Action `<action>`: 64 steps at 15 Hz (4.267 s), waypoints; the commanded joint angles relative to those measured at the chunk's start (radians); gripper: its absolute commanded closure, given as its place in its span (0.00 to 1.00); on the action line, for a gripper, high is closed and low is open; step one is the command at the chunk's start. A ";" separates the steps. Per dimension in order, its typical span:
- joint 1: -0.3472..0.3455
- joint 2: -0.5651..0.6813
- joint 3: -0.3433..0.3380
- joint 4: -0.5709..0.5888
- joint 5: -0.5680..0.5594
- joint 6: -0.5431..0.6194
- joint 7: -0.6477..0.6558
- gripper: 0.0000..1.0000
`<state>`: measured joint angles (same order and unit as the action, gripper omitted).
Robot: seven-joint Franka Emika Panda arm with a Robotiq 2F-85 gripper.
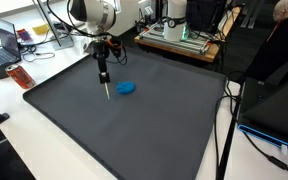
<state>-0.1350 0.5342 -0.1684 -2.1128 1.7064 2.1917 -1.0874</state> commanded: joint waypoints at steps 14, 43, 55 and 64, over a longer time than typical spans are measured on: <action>-0.005 -0.160 -0.007 -0.266 0.152 -0.073 -0.168 0.97; 0.088 -0.006 0.009 -0.024 0.063 -0.055 0.010 0.97; 0.036 0.201 0.018 0.289 -0.224 -0.137 0.341 0.97; 0.008 0.275 0.035 0.439 -0.420 -0.177 0.470 0.97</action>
<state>-0.1105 0.7829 -0.1526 -1.7336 1.3585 2.0283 -0.6690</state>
